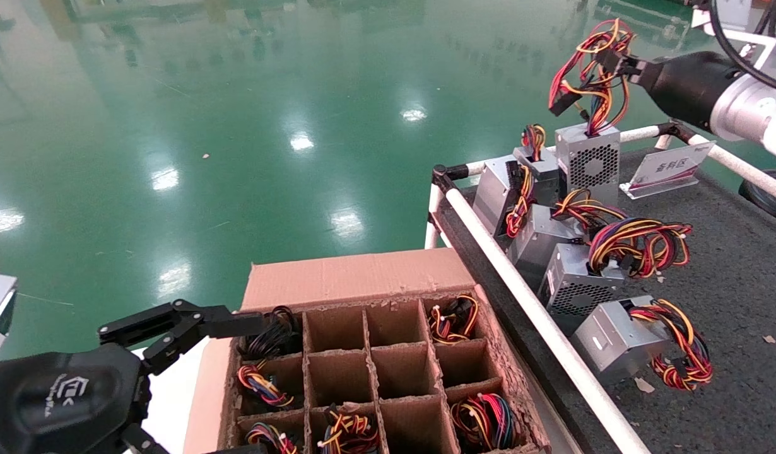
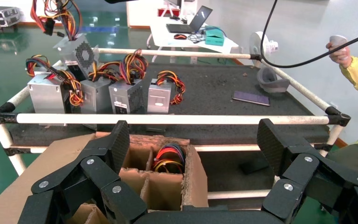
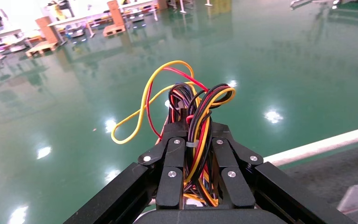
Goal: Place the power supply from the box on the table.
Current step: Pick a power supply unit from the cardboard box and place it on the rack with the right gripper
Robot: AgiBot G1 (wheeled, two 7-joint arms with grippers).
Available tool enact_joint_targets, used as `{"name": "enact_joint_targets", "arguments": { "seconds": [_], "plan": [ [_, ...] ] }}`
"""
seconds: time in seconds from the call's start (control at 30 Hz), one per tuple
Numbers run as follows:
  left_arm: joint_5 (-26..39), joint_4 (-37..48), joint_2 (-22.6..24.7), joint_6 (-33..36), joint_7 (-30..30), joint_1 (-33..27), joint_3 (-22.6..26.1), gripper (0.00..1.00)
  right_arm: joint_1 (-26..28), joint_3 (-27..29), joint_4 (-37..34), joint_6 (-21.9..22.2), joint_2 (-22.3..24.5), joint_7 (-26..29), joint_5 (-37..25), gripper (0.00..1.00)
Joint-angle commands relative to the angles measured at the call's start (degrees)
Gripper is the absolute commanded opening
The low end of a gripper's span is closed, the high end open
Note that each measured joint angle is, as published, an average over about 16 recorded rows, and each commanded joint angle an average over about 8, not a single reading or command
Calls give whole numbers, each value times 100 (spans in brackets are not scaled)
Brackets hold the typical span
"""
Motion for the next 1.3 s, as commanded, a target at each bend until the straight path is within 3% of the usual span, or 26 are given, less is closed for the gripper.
{"name": "enact_joint_targets", "arguments": {
  "seconds": [0.03,0.73,1.2,1.27,1.3],
  "plan": [
    [0,0,0,0,0,0,0,100,-25,19,-26,-50,-39,-48,30,0],
    [0,0,0,0,0,0,0,100,-571,-28,-205,-220,-211,-437,-37,0],
    [0,0,0,0,0,0,0,100,-657,-28,-187,-149,-197,-550,-38,0],
    [0,0,0,0,0,0,0,100,-700,-45,-200,-124,-170,-587,-63,4],
    [0,0,0,0,0,0,0,100,-722,-54,-207,-111,-158,-603,-75,13]
  ]
}}
